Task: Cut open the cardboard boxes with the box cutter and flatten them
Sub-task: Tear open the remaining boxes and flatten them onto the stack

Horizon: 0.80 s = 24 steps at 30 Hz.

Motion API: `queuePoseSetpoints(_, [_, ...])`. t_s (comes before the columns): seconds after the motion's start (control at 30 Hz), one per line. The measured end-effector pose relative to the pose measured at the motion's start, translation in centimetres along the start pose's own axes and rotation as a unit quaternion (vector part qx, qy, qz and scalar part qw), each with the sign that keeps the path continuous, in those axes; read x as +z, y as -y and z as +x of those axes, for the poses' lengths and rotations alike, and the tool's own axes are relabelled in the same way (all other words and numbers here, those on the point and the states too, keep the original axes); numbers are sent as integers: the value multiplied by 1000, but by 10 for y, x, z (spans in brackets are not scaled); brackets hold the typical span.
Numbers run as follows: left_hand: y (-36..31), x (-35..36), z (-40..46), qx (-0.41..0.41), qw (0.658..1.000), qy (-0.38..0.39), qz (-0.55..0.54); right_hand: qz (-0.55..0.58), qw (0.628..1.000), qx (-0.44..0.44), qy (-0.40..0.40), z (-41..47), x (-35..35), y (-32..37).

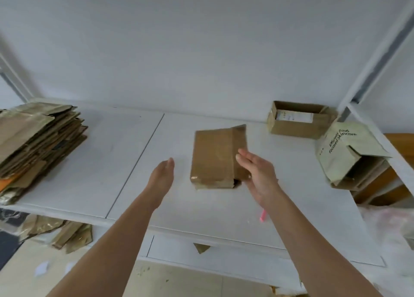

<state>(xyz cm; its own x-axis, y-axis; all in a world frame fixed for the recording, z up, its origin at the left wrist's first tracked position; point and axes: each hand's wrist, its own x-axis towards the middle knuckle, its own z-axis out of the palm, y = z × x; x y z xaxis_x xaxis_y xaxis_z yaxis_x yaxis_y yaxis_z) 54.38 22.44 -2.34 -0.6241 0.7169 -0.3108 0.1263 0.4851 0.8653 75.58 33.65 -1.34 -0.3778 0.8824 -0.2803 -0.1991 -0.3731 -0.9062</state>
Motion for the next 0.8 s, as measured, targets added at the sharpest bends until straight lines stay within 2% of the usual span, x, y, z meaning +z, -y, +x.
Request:
queuePoseSetpoints(0.07, [6,-17,-12,-84,988,43,-126,101,987,93,78,-16,12,-9])
queuePoseSetpoints(0.13, [11,-32,-24,-170,942,114,-267,105,981,137,91,-28,19,-22])
queuePoseSetpoints(0.17, [14,-38,-28,-190,923,137,-305,63,985,139,79,-32,21,-30])
queuePoseSetpoints(0.2, [16,-42,-31,-192,919,147,-311,-5,989,130,63,-32,23,-39])
queuePoseSetpoints(0.3, [16,-44,-41,-158,951,146,-223,-224,972,70,29,-31,24,-63])
queuePoseSetpoints(0.4, [16,-36,-53,-119,971,162,-129,-425,902,-63,36,-32,23,-77])
queuePoseSetpoints(0.47, [13,-26,-60,-116,978,136,-110,-509,850,-117,64,-31,18,-79])
queuePoseSetpoints(0.53, [9,-16,-64,-111,983,108,-94,-563,813,-113,103,-30,12,-77])
queuePoseSetpoints(0.6, [4,-7,-63,-101,987,96,-83,-605,781,-116,104,-27,0,-74])
queuePoseSetpoints(0.7, [-3,5,-57,-77,992,91,-46,-685,712,-156,-5,-22,-29,-63])
queuePoseSetpoints(0.73, [-4,7,-55,-66,994,80,-19,-716,684,-139,-30,-21,-40,-58])
queuePoseSetpoints(0.8, [-7,10,-49,-52,997,58,29,-778,624,-73,-29,-20,-62,-48])
